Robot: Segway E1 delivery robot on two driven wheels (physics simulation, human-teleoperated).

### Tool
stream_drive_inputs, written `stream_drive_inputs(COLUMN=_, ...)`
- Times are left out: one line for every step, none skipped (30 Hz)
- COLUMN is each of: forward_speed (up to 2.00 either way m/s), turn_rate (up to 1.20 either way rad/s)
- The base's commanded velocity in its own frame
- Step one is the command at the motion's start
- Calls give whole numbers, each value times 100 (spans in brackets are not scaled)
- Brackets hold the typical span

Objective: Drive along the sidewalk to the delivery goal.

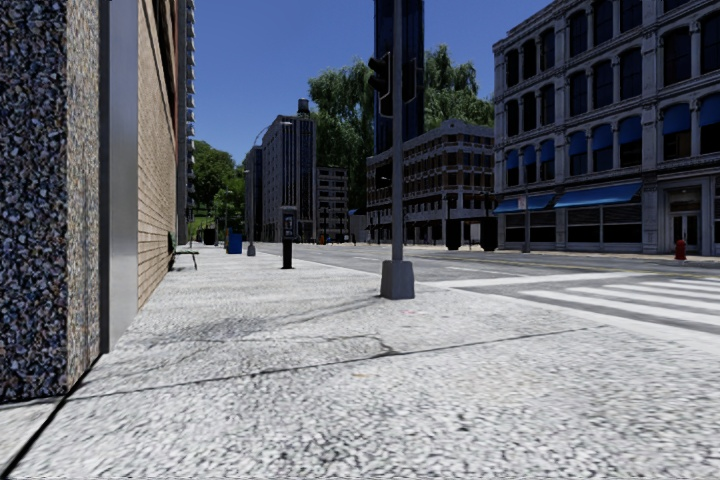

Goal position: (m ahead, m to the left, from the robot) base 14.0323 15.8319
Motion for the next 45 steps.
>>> stream_drive_inputs(forward_speed=122, turn_rate=104)
stream_drive_inputs(forward_speed=122, turn_rate=72)
stream_drive_inputs(forward_speed=122, turn_rate=20)
stream_drive_inputs(forward_speed=122, turn_rate=20)
stream_drive_inputs(forward_speed=122, turn_rate=3)
stream_drive_inputs(forward_speed=122, turn_rate=0)
stream_drive_inputs(forward_speed=122, turn_rate=0)
stream_drive_inputs(forward_speed=122, turn_rate=0)
stream_drive_inputs(forward_speed=122, turn_rate=0)
stream_drive_inputs(forward_speed=122, turn_rate=0)
stream_drive_inputs(forward_speed=122, turn_rate=0)
stream_drive_inputs(forward_speed=122, turn_rate=0)
stream_drive_inputs(forward_speed=122, turn_rate=0)
stream_drive_inputs(forward_speed=122, turn_rate=0)
stream_drive_inputs(forward_speed=122, turn_rate=0)
stream_drive_inputs(forward_speed=122, turn_rate=0)
stream_drive_inputs(forward_speed=122, turn_rate=0)
stream_drive_inputs(forward_speed=122, turn_rate=0)
stream_drive_inputs(forward_speed=122, turn_rate=0)
stream_drive_inputs(forward_speed=122, turn_rate=0)
stream_drive_inputs(forward_speed=123, turn_rate=0)
stream_drive_inputs(forward_speed=123, turn_rate=0)
stream_drive_inputs(forward_speed=123, turn_rate=3)
stream_drive_inputs(forward_speed=123, turn_rate=28)
stream_drive_inputs(forward_speed=123, turn_rate=52)
stream_drive_inputs(forward_speed=123, turn_rate=72)
stream_drive_inputs(forward_speed=123, turn_rate=83)
stream_drive_inputs(forward_speed=124, turn_rate=85)
stream_drive_inputs(forward_speed=124, turn_rate=86)
stream_drive_inputs(forward_speed=124, turn_rate=86)
stream_drive_inputs(forward_speed=124, turn_rate=36)
stream_drive_inputs(forward_speed=124, turn_rate=20)
stream_drive_inputs(forward_speed=124, turn_rate=7)
stream_drive_inputs(forward_speed=124, turn_rate=1)
stream_drive_inputs(forward_speed=124, turn_rate=0)
stream_drive_inputs(forward_speed=124, turn_rate=0)
stream_drive_inputs(forward_speed=124, turn_rate=0)
stream_drive_inputs(forward_speed=124, turn_rate=0)
stream_drive_inputs(forward_speed=124, turn_rate=0)
stream_drive_inputs(forward_speed=124, turn_rate=0)
stream_drive_inputs(forward_speed=124, turn_rate=0)
stream_drive_inputs(forward_speed=124, turn_rate=0)
stream_drive_inputs(forward_speed=124, turn_rate=0)
stream_drive_inputs(forward_speed=125, turn_rate=0)
stream_drive_inputs(forward_speed=125, turn_rate=0)
